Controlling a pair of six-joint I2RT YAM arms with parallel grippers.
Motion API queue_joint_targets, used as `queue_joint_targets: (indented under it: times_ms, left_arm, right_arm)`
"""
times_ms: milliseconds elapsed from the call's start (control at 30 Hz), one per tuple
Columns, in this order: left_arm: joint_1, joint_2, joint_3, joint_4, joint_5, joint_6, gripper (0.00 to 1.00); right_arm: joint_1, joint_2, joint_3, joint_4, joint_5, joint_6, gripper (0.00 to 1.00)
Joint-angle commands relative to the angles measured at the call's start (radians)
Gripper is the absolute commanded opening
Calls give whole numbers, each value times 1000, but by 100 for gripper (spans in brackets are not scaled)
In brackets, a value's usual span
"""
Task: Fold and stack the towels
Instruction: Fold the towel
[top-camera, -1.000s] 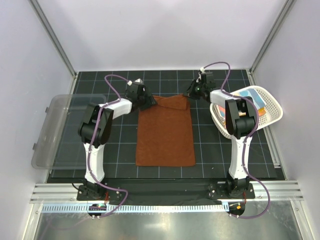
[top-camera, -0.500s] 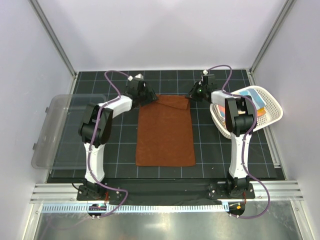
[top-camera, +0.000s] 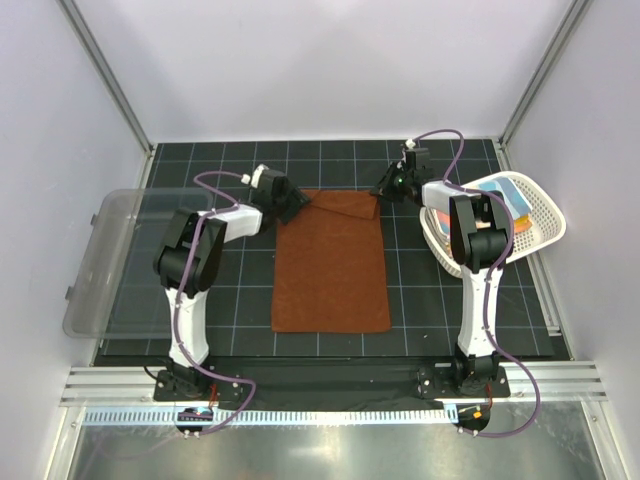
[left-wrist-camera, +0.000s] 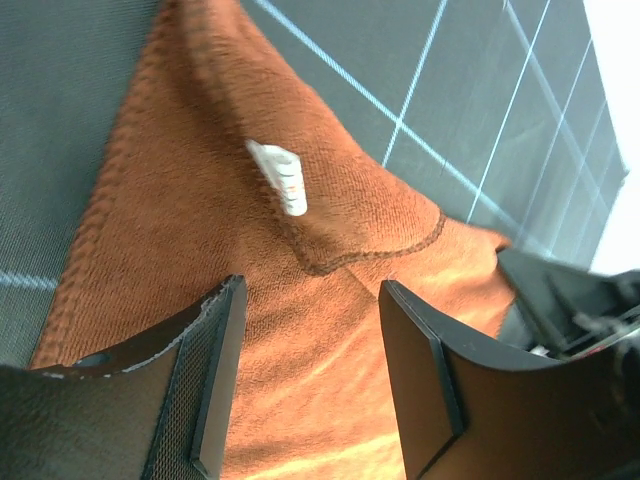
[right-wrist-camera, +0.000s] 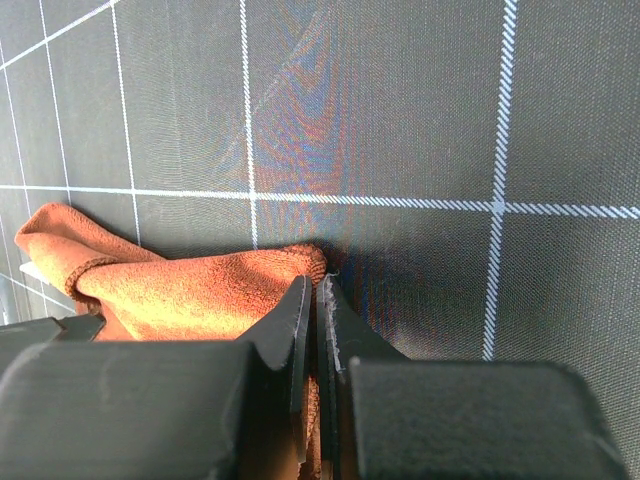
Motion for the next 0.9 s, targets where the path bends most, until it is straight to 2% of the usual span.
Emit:
queue_joint_targets:
  times_ms: [0,233,433,633,867]
  left_arm:
    - [0,-56,-28,113,-78,-139,60]
    - [2,-22,-25,153,-69,-257,56]
    - [-8,-1,-20,118,-93,-315,47]
    - [-57,-80,-74,64,-242,-323,47]
    - [-60,-48,-86,99,-230,-387,45]
  right_arm:
    - [-4,-4,35,36,-5,11,1]
    - [-6,-1,29,40,-8,11,1]
    - [-10,-1,29,39,-11,7,1]
    - [-12,0,30,39,-16,8,1]
    - [-12,-4,29,39,-22,8,1]
